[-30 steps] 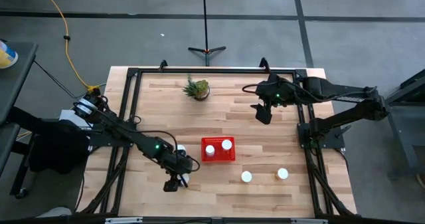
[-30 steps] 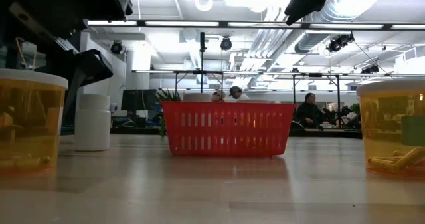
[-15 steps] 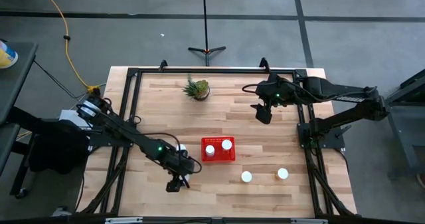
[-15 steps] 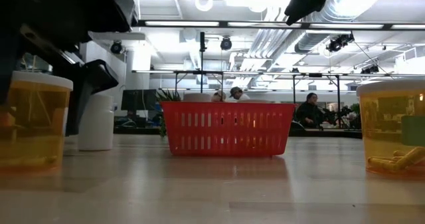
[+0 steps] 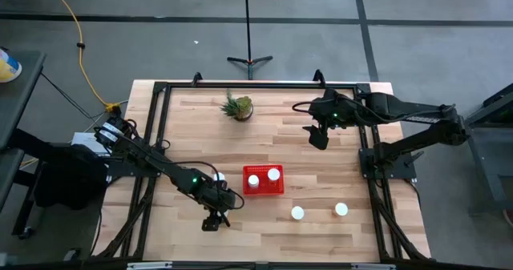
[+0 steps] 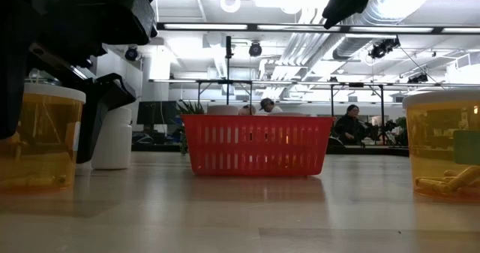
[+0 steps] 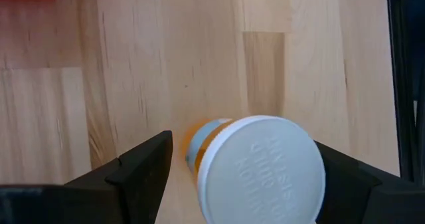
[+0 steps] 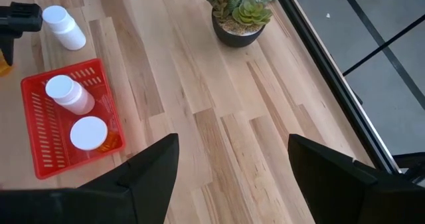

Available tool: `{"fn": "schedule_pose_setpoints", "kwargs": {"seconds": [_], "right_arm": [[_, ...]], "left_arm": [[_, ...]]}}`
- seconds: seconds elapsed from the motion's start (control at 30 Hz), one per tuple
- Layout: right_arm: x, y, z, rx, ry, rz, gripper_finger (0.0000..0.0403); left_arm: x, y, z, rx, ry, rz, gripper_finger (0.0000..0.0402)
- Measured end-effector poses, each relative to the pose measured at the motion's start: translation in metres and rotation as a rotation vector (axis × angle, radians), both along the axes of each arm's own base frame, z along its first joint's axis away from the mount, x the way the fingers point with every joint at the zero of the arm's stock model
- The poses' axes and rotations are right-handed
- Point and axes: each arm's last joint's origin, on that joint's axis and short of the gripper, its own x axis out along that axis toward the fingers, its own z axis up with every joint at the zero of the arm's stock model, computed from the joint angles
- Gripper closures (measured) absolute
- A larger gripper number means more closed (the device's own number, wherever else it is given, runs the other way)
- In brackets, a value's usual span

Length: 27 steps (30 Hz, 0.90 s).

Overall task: Pick and place pill bottles into a basket
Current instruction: Put the orange pill bottle into the red bin

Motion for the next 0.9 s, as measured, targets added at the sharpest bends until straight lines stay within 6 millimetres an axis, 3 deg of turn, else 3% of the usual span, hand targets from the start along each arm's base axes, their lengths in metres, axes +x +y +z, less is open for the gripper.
{"fn": "schedule_pose_setpoints", "kwargs": {"seconds": [0.17, 0.47, 0.9], "right_arm": [[-0.0001, 0.0, 0.0, 0.0, 0.001, 0.0, 0.013], [-0.0002, -0.0011, 0.0, -0.006, 0.004, 0.003, 0.013], [-0.0012, -0.0083, 0.0003, 0.003, 0.004, -0.014, 0.013]], "left_arm": [[0.0004, -0.0001, -0.001, 0.003, 0.0, -0.001, 0.009], [0.0006, -0.0001, -0.0009, 0.015, -0.01, -0.019, 0.0187], [0.0, 0.0003, 0.0035, 0.052, 0.026, -0.045, 0.0167]]}}
